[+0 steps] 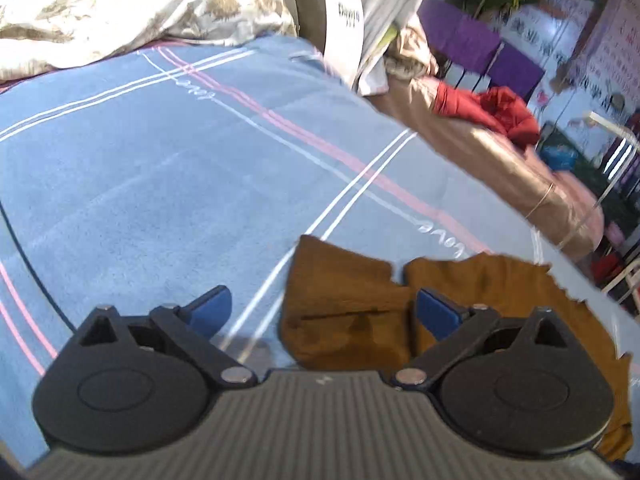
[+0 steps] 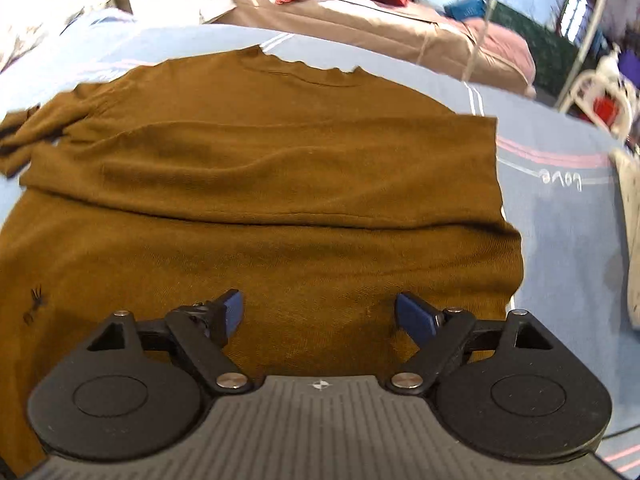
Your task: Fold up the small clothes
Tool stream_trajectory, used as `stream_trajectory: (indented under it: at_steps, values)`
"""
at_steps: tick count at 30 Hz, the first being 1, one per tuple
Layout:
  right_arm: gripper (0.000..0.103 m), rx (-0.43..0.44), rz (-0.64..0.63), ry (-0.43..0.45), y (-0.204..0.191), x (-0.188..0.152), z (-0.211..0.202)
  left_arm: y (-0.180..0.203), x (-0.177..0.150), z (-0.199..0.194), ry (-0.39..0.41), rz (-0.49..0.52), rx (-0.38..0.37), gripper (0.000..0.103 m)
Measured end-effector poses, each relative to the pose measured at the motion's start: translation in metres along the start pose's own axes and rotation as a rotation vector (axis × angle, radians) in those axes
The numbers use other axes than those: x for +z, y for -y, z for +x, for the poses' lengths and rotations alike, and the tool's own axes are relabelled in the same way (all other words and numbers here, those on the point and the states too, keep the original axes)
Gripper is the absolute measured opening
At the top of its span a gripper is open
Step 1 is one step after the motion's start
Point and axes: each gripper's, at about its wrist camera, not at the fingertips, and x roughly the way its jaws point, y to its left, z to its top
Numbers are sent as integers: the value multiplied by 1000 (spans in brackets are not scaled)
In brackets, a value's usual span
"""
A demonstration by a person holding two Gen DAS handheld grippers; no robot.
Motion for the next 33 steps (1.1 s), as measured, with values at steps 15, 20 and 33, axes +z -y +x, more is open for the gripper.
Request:
stream_trajectory:
  at_steps: [15, 20, 33]
  values:
    - [103, 1, 172, -78, 17, -9, 14, 62, -18, 47, 12, 369, 132, 18]
    - [103, -7, 174, -60, 16, -12, 13, 47, 1, 37, 53, 270, 152, 4]
    - [103, -4, 184, 6, 16, -21, 9, 230, 4, -53, 84, 270, -506, 11]
